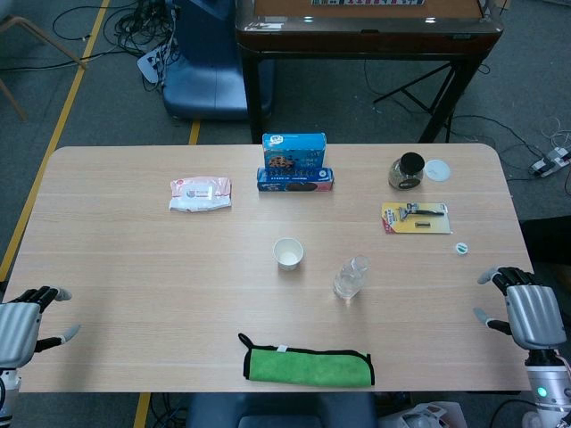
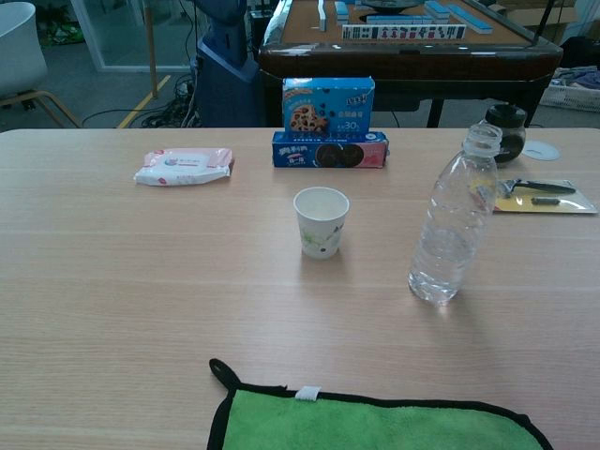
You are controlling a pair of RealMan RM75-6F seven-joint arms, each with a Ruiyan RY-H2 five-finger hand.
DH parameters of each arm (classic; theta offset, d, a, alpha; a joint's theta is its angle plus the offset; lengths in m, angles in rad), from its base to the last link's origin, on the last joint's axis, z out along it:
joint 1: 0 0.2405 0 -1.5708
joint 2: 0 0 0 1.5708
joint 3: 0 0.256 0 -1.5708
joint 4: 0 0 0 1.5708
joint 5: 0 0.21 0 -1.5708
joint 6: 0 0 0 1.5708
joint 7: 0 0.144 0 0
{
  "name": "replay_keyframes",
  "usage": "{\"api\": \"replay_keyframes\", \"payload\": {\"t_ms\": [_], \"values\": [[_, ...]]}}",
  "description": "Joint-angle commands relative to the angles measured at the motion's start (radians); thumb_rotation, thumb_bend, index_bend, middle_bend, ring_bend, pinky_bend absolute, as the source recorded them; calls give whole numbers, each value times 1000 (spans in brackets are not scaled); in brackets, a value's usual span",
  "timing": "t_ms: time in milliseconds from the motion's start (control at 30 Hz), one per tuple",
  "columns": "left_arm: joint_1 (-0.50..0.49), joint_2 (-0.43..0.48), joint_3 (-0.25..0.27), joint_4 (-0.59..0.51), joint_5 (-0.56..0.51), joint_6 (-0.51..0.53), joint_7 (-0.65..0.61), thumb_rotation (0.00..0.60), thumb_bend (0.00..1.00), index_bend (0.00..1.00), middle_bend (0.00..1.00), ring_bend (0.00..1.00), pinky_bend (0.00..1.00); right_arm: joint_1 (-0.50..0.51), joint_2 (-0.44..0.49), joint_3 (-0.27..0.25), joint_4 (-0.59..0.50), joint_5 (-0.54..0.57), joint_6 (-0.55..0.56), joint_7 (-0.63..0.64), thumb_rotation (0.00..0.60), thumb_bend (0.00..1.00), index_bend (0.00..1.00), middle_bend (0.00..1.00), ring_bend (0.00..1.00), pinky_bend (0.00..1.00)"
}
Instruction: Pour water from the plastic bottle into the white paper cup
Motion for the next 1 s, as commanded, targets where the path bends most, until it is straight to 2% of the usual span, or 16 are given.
{"api": "replay_keyframes", "payload": {"t_ms": [33,267,400,533,767,1000], "values": [[1,2,1,0,-2,-1,-2,600,35,449,462,454,664,4,-4,-4,-1,0,-8,-15,600,94,461,388,321,393],[3,5,2,-2,-12,-10,-4,600,35,449,462,454,664,17,-18,-1,12,24,-40,-10,600,94,460,388,320,394],[4,5,0,1,-19,-12,-1,600,35,449,462,454,664,26,-37,9,33,35,-53,34,600,93,458,382,320,393],[6,3,-4,3,-25,-9,4,600,35,449,462,454,664,42,-52,16,48,39,-76,81,600,69,408,344,315,393],[4,4,-4,5,-40,-25,2,600,36,447,467,454,664,105,-85,35,63,56,-169,154,600,0,287,268,247,393],[-8,-4,-4,13,-43,-48,0,600,35,447,469,454,664,177,-144,52,97,58,-250,192,600,0,250,200,192,382]]}}
